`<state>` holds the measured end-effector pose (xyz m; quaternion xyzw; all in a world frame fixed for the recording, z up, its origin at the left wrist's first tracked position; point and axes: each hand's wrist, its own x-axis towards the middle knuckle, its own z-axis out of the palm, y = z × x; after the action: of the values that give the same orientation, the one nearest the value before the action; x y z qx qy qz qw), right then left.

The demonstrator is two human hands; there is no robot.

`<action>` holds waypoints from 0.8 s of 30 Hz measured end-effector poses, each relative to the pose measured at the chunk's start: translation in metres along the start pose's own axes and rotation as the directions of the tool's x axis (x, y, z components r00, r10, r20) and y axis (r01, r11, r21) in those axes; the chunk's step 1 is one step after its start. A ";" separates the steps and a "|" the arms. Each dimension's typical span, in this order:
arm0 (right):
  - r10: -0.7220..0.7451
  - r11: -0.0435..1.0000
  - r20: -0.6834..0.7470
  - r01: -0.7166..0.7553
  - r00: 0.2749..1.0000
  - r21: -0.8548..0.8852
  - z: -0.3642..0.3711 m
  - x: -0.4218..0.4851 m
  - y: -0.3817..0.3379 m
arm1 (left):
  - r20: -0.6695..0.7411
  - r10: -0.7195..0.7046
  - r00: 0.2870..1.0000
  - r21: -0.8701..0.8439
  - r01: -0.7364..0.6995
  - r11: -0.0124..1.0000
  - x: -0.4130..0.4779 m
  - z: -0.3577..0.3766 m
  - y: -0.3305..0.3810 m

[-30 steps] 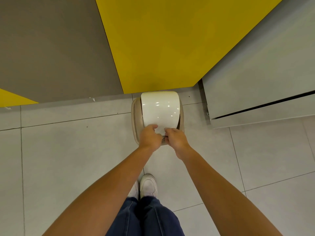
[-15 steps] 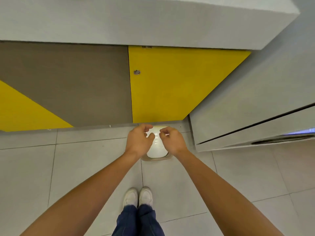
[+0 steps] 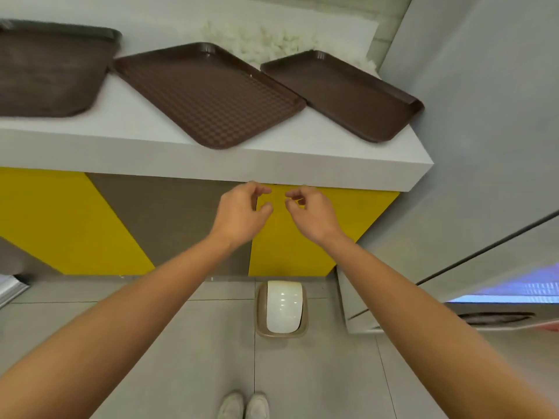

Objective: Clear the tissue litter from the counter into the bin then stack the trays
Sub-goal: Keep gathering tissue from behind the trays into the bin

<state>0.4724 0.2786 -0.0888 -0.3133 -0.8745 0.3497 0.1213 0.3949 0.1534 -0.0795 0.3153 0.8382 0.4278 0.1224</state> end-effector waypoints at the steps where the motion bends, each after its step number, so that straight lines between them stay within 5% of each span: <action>1: -0.030 1.000 -0.016 0.030 0.999 -0.005 -0.006 0.003 -0.009 | -0.020 0.022 1.000 0.006 -0.022 1.000 0.002 -0.010 0.005; 15: -0.290 0.954 -0.090 0.280 0.953 -0.107 -0.017 0.079 -0.115 | -0.251 0.167 0.954 0.118 -0.141 0.983 0.086 -0.139 0.013; 24: -0.268 0.961 -0.118 0.257 0.956 -0.104 0.025 0.165 -0.188 | -0.247 0.167 0.955 0.156 -0.131 0.979 0.183 -0.213 -0.028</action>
<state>0.2467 0.2644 0.0207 -0.2216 -0.9130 0.2704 0.2102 0.1409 0.1208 0.0385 0.3268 0.8483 0.4144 -0.0427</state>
